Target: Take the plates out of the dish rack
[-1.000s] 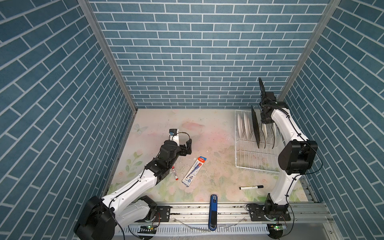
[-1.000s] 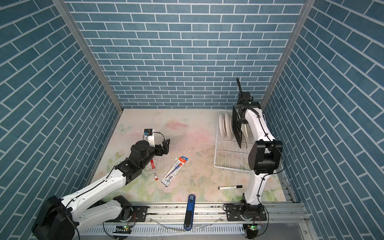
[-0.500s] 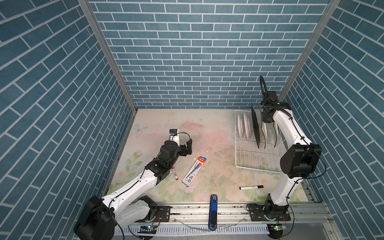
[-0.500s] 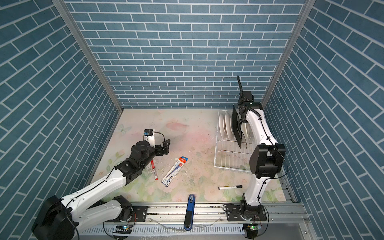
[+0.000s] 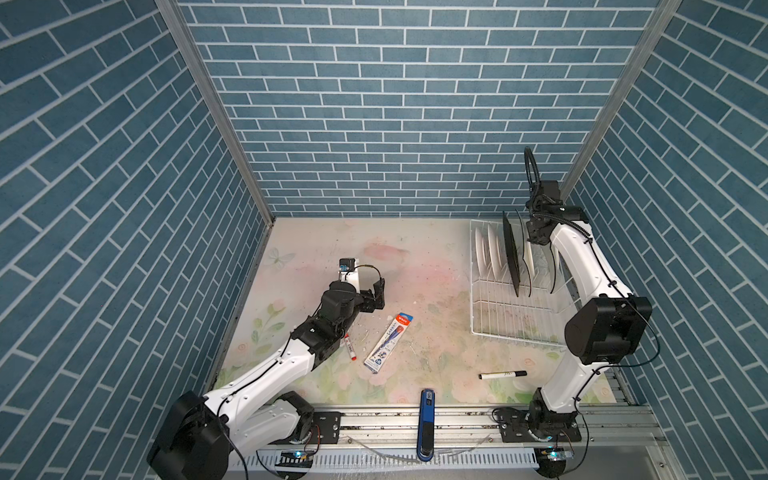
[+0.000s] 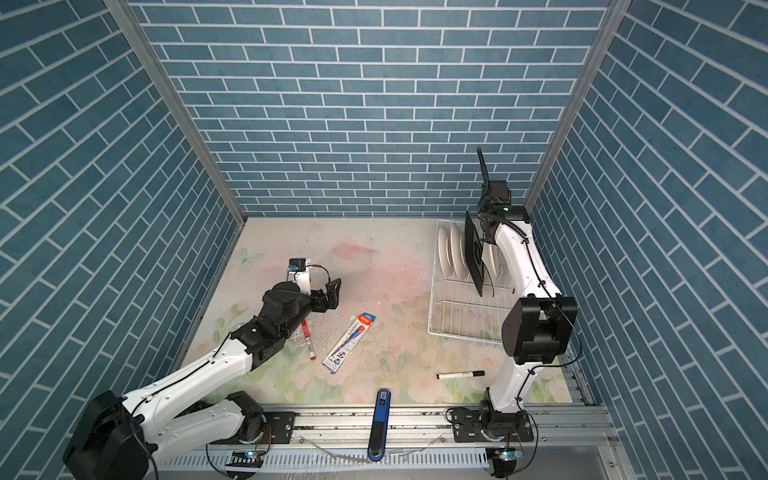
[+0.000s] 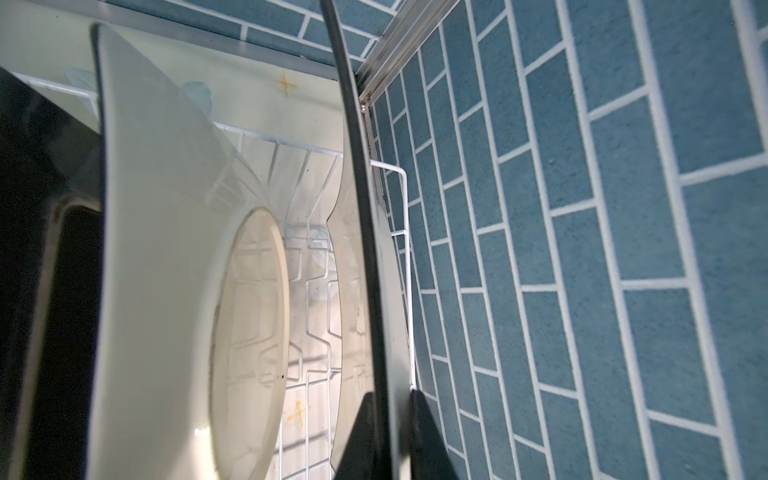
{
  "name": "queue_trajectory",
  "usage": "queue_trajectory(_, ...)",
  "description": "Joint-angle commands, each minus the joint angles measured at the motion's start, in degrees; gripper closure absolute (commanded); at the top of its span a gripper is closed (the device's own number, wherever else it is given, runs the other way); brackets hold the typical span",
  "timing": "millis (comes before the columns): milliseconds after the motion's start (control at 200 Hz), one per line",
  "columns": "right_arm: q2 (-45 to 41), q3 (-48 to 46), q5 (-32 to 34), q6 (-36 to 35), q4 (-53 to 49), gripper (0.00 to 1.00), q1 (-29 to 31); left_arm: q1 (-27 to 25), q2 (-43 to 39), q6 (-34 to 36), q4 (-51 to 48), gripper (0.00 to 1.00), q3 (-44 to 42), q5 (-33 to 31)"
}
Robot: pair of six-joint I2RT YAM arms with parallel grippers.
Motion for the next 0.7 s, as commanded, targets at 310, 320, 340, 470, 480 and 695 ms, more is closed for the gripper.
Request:
queue_trajectory(310,-7.4,1.3,4.2,-2.8,5.5,1.0,1.9,-1.2,-0.3,-0.2,-0.3,0.0,1.0,-1.3)
queue_trajectory(320,-7.5,1.3,4.3,-2.8,5.6,1.0,2.0,-1.3,-0.3,-0.2,-0.3,0.0,1.0,-1.4)
queue_trajectory(340,-7.7,1.4,4.4,-3.0,5.6,1.0,2.0,-1.3,-0.4,-0.2,-0.3,0.0,1.0,-1.4)
queue_trajectory(470,-8.9,1.5,4.7,-3.9,5.6,1.0,2.5,-1.6,-0.9,-0.2,-0.6,0.0,1.2,-1.5)
queue_trajectory(480,-9.0,1.5,4.8,-3.9,5.6,1.0,2.5,-1.6,-0.9,-0.2,-0.6,0.0,1.2,-1.5)
queue_trajectory(695,-11.1,1.6,5.2,-5.3,5.6,1.0,3.5,-2.3,-1.9,-0.4,-1.7,0.0,1.6,-2.0)
